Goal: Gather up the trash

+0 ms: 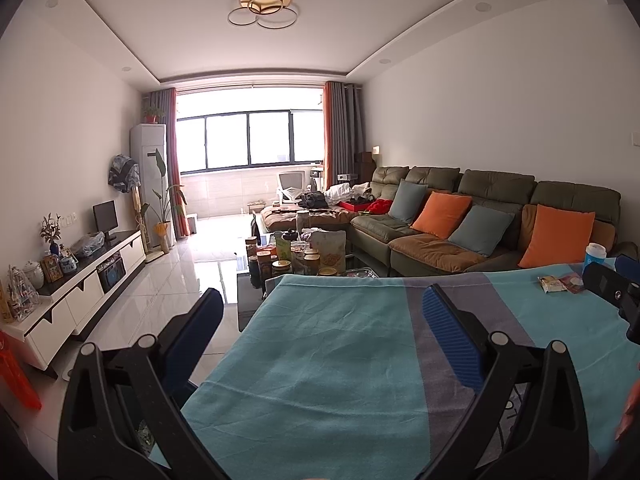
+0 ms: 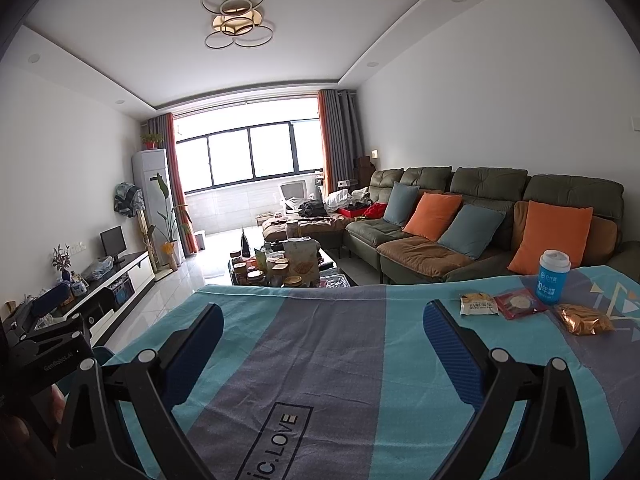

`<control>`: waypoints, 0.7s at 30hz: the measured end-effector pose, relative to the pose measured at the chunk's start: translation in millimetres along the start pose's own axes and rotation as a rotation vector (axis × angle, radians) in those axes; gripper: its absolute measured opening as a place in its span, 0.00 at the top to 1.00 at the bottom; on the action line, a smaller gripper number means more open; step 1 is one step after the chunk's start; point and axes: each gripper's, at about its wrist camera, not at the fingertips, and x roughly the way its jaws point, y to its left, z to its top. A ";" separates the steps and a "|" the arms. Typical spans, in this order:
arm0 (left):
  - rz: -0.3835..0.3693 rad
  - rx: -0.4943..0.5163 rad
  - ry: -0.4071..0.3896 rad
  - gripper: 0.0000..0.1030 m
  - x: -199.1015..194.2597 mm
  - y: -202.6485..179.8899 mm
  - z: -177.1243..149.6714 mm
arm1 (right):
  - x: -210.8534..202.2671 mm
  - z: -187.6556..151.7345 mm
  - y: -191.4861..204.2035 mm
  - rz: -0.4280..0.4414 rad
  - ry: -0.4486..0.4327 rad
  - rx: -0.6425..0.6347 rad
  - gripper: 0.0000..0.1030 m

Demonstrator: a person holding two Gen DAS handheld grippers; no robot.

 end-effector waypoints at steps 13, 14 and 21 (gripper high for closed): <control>-0.011 -0.003 0.009 0.05 1.0 1.8 -1.5 | 0.7 -0.1 -0.5 0.003 0.009 0.005 0.06; -0.012 -0.003 0.012 0.05 1.1 3.0 -1.8 | 0.8 0.0 -0.6 0.003 0.009 0.006 0.06; -0.027 -0.016 0.017 0.05 5.0 4.5 -4.4 | 2.8 -1.1 -2.5 0.001 0.009 0.008 0.06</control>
